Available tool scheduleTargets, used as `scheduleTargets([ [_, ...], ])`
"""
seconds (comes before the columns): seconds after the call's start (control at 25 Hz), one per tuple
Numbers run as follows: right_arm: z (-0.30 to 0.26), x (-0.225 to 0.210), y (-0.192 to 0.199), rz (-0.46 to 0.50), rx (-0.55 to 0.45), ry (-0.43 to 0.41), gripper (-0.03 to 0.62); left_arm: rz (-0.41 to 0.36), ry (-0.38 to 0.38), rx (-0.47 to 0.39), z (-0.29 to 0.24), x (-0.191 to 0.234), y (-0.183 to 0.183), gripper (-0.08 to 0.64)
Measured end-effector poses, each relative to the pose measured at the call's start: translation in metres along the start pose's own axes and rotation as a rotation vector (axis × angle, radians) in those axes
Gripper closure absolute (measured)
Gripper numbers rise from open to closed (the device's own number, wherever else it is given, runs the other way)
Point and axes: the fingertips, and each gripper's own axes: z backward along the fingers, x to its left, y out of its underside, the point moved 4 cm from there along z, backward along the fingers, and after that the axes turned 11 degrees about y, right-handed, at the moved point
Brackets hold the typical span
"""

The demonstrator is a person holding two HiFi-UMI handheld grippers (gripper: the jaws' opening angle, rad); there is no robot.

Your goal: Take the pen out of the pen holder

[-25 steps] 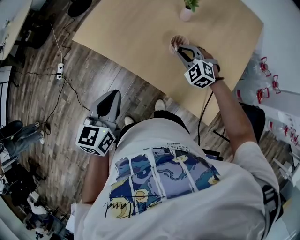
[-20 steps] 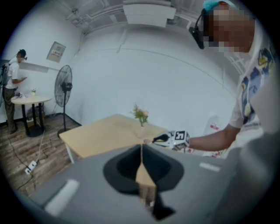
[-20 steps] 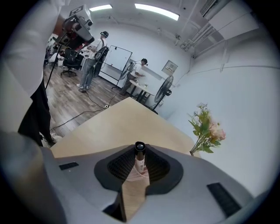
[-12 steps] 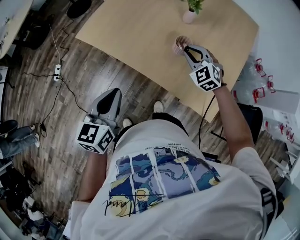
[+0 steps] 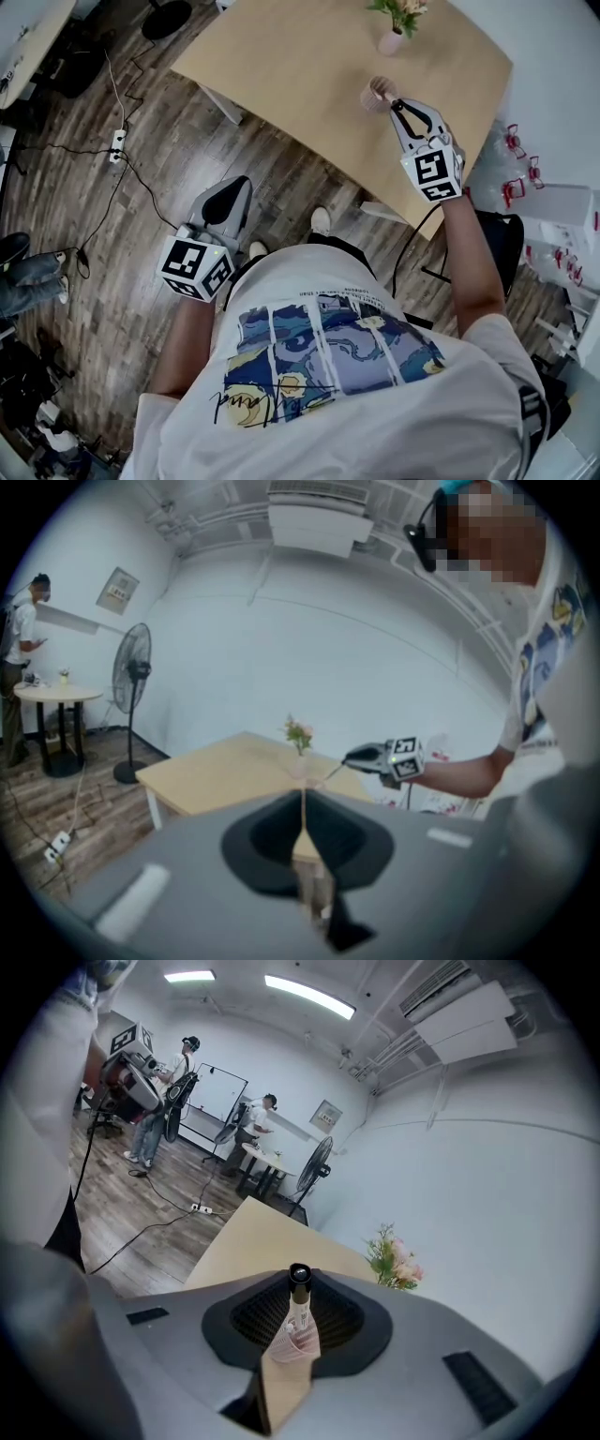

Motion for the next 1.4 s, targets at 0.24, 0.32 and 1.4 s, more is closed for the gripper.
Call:
scheduleTargets([
  [0.24,0.036,0.016,-0.039,-0.022,-0.011,0.029,0.532,-0.015,0.025,-0.014,0.029,0.002,0.005,0.545],
  [0.32,0.049,0.026,-0.051,-0.026,-0.01,0.032,0.532,-0.02,0.033,-0.014,0.04,0.002,0.008,0.545],
  [1.4,0.198,0.188,-0.168,-0.144,-0.02,0.037,0.532,-0.023,0.15,0.035,0.18,-0.004,0.078,0.545],
])
